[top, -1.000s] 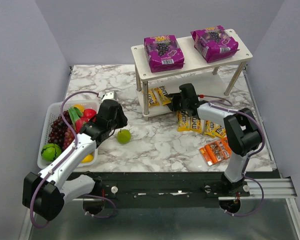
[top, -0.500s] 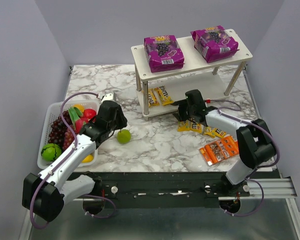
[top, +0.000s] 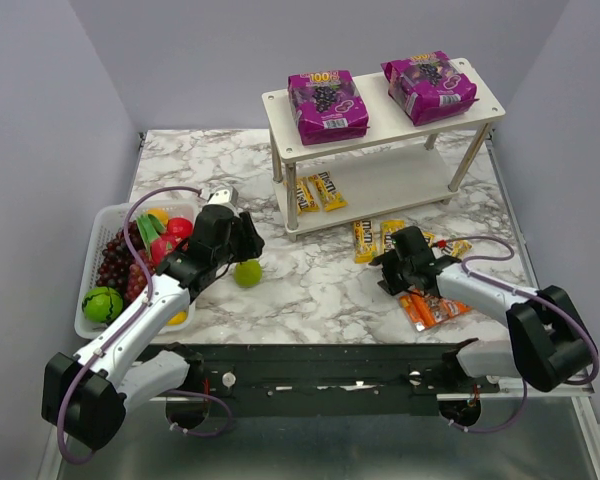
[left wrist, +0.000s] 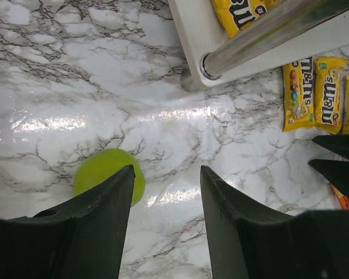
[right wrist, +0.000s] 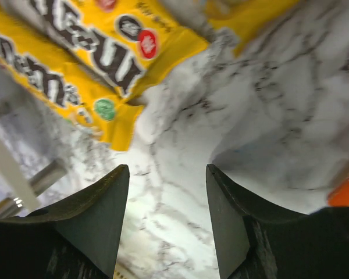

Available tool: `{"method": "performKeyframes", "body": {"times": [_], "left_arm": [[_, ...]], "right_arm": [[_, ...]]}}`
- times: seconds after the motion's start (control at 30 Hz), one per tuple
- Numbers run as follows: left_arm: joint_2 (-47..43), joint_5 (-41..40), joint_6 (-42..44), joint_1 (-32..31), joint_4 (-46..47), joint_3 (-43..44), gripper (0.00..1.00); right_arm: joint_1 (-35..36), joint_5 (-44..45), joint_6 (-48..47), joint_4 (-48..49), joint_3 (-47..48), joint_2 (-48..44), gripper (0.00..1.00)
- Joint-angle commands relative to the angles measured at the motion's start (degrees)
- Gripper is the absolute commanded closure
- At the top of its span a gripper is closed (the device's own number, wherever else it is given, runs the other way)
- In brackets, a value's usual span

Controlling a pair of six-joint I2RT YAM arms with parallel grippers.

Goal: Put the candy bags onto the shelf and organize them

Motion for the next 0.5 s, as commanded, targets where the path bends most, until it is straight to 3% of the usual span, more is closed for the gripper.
{"method": "performKeyframes", "body": {"times": [0.0, 0.47], "left_arm": [[-0.9, 2.3, 1.7, 0.4, 1.2, -0.2, 0.40], [-1.1, 1.7, 2.9, 0.4, -1.1, 1.2, 0.38]], "right_arm": [[0.2, 4.8, -2.0, -1.2, -0.7, 0.6, 0.36], [-1.4, 4.5, -3.9, -0.1, 4.2, 10.8, 0.37]]}}
